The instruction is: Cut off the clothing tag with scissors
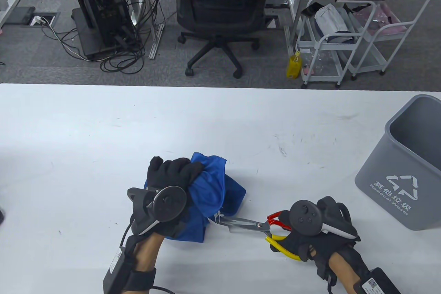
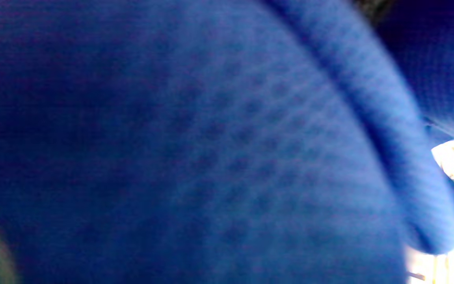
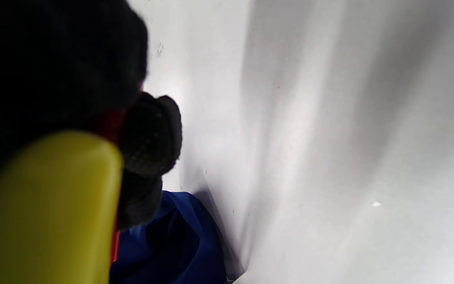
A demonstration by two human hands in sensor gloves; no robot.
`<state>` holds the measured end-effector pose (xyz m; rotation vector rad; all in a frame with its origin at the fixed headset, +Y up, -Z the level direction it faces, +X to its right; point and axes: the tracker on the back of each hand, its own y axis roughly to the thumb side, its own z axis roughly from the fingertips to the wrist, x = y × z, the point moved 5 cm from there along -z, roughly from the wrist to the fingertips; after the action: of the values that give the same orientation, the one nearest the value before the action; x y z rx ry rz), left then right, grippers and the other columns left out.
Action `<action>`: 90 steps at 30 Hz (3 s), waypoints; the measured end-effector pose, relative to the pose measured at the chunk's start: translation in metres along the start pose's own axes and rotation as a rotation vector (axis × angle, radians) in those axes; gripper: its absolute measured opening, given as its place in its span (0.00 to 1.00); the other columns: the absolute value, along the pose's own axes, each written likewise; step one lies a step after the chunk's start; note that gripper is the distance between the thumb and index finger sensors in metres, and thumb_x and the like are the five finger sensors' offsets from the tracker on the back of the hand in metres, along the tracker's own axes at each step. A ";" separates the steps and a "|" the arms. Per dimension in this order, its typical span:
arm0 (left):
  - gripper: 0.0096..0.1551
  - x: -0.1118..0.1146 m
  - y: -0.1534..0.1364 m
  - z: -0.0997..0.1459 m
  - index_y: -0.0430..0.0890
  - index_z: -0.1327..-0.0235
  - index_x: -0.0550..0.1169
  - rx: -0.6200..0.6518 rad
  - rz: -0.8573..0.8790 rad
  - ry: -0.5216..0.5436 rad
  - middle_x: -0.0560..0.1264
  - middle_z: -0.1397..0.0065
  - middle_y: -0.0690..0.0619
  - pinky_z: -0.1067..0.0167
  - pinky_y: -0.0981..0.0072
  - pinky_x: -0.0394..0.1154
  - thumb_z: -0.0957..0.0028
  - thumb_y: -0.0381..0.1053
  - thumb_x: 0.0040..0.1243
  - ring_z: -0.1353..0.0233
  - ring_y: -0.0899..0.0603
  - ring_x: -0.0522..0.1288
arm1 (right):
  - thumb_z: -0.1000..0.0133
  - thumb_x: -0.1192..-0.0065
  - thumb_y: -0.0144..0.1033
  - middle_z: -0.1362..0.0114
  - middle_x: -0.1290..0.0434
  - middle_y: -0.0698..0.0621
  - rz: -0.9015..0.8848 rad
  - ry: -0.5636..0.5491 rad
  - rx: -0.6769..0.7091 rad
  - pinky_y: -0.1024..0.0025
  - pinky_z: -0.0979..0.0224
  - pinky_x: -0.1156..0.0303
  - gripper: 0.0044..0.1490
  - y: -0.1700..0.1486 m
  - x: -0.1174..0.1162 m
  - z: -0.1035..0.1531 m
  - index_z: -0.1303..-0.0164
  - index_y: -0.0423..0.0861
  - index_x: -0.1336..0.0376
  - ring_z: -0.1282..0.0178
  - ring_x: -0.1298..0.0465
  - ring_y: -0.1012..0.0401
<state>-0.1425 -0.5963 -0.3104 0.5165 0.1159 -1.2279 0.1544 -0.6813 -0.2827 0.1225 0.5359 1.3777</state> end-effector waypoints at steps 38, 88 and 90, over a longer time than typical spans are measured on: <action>0.28 0.002 0.002 0.000 0.65 0.43 0.77 0.011 -0.010 -0.008 0.78 0.34 0.57 0.28 0.29 0.64 0.59 0.57 0.72 0.38 0.45 0.81 | 0.64 0.32 0.77 0.56 0.18 0.46 -0.025 -0.037 0.041 0.58 0.75 0.22 0.42 0.007 0.001 -0.003 0.54 0.53 0.27 0.77 0.21 0.56; 0.28 0.005 0.007 0.001 0.66 0.43 0.77 0.027 -0.022 -0.019 0.78 0.34 0.57 0.28 0.28 0.64 0.59 0.57 0.72 0.38 0.45 0.81 | 0.65 0.36 0.80 0.65 0.17 0.50 0.036 -0.046 0.081 0.61 0.82 0.24 0.40 0.021 0.001 -0.012 0.63 0.55 0.26 0.85 0.23 0.59; 0.28 0.006 0.007 0.001 0.66 0.43 0.77 0.026 -0.022 -0.020 0.78 0.34 0.57 0.28 0.28 0.64 0.59 0.57 0.72 0.38 0.45 0.81 | 0.64 0.36 0.79 0.65 0.17 0.50 0.021 -0.040 0.096 0.61 0.82 0.24 0.39 0.022 -0.001 -0.013 0.63 0.55 0.25 0.85 0.23 0.59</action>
<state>-0.1341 -0.5997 -0.3095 0.5269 0.0887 -1.2573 0.1294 -0.6806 -0.2849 0.2333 0.5687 1.3672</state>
